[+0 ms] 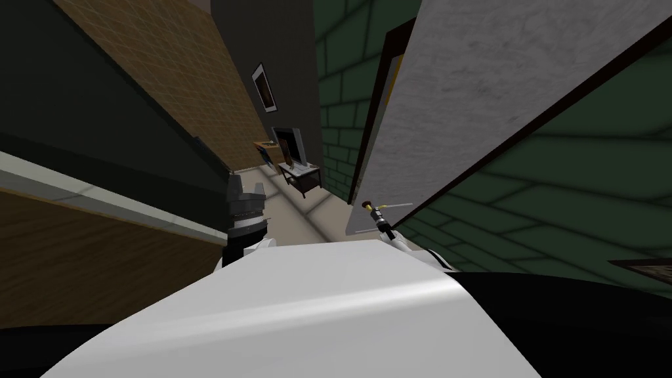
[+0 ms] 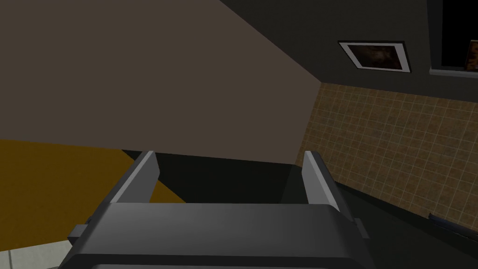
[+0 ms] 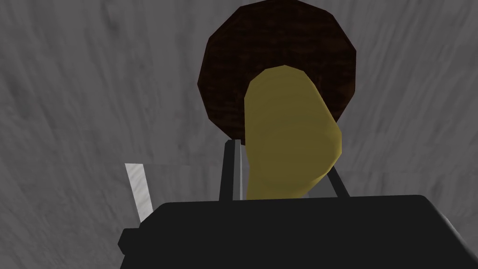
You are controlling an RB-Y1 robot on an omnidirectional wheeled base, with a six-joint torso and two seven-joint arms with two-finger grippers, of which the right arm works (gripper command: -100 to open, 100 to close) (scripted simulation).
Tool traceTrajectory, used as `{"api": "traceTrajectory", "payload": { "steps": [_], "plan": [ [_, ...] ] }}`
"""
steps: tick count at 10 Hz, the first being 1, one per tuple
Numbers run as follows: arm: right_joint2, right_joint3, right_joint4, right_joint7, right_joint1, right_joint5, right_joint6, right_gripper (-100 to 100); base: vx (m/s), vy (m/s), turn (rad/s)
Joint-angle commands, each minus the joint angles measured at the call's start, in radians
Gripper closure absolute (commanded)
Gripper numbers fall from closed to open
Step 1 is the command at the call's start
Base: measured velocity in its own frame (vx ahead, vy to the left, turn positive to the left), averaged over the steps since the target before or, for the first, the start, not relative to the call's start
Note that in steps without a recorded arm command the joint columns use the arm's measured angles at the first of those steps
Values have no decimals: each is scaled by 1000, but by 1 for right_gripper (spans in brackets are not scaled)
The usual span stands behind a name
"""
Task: Pull the door open
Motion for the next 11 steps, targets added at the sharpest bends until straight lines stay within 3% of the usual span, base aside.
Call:
{"api": "traceTrajectory", "payload": {
  "steps": [1, 3, 4, 5, 8, 11],
  "plan": [
    [-15, 4, 26, -15, -4, 5, -34, 100, -137, -49, 111],
    [-37, 10, 30, -38, 15, 11, -64, 100, -138, -63, 111],
    [-30, 9, 11, -35, 20, 9, -45, 100, -60, -25, 25],
    [-40, 14, 18, -48, 32, 15, -72, 100, -108, -51, 123],
    [-57, 19, 27, -64, 49, 24, -114, 100, -164, -75, 108],
    [-81, 27, 40, -86, 73, 37, -172, 100, -152, -93, 122]
  ]
}}
